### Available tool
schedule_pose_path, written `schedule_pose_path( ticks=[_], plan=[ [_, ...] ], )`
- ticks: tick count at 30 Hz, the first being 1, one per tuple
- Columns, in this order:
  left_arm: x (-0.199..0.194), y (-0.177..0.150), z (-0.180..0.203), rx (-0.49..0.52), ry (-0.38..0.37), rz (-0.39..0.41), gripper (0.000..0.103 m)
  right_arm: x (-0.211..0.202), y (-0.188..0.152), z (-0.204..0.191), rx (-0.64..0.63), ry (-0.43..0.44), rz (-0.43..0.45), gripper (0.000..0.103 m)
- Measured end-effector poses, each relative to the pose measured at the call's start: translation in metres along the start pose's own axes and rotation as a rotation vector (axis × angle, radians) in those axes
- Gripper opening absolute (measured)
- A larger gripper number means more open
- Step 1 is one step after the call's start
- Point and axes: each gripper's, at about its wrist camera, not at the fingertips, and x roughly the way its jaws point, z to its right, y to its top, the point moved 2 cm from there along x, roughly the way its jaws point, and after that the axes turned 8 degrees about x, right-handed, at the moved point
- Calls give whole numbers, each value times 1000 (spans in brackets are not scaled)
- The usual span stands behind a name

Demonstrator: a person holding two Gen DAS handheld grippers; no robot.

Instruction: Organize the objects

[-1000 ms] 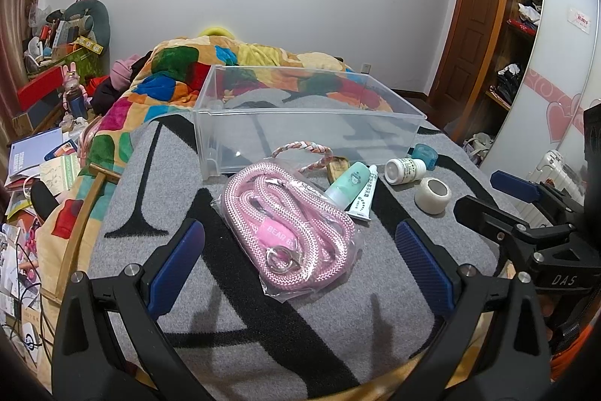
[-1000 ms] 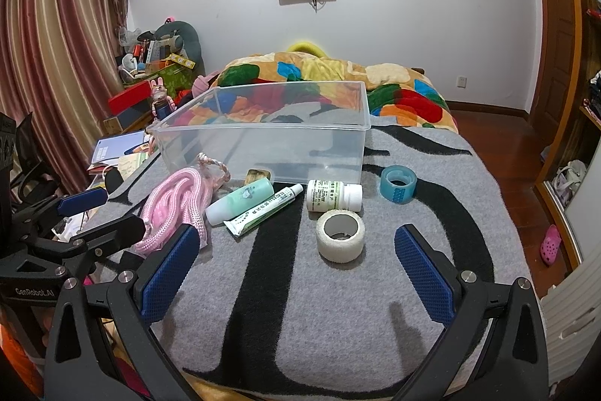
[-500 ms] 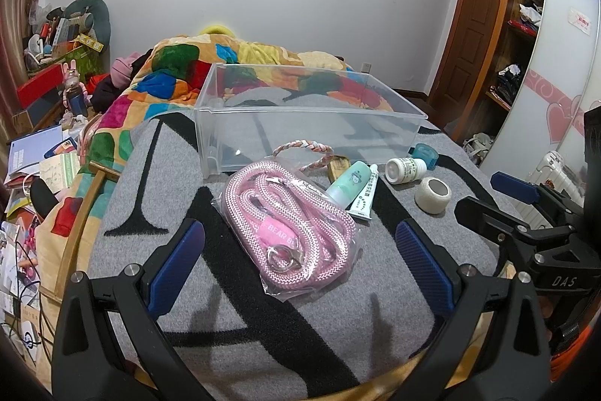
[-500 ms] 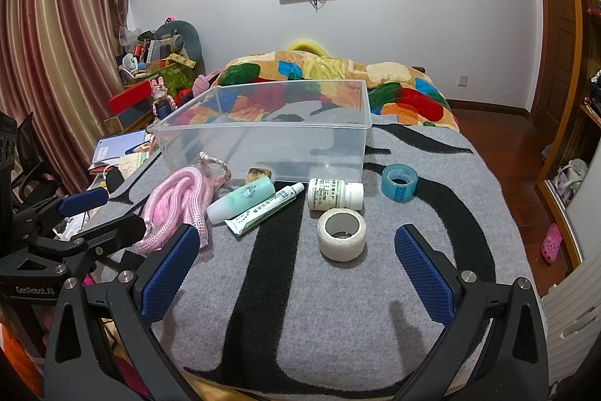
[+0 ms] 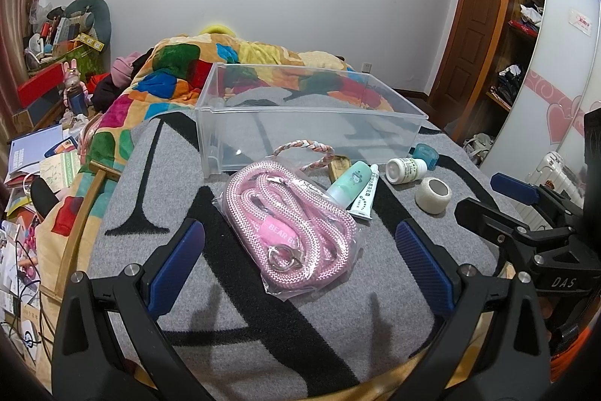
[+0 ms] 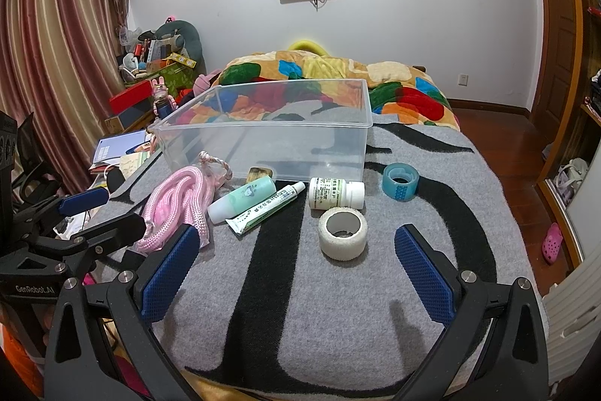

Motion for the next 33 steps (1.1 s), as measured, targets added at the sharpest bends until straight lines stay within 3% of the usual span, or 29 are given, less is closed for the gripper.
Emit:
schedule_pose_path(
  ticks=[12,19,24,26,33],
  plan=[
    [13,11,-8,-7,30,-50,103,6,2,5,8,-21,-18,103],
    [50,21,-12,-12,15,-153,103,25,11,22,0,-96,-47,103],
    [74,15,-7,-5,16,-223,103,43,13,35,7,-91,-82,102],
    [73,13,-7,-5,12,-212,103,48,12,37,14,-85,-94,96],
    [56,-2,-27,-10,-14,-226,103,60,6,44,23,-40,-147,58]
  ],
)
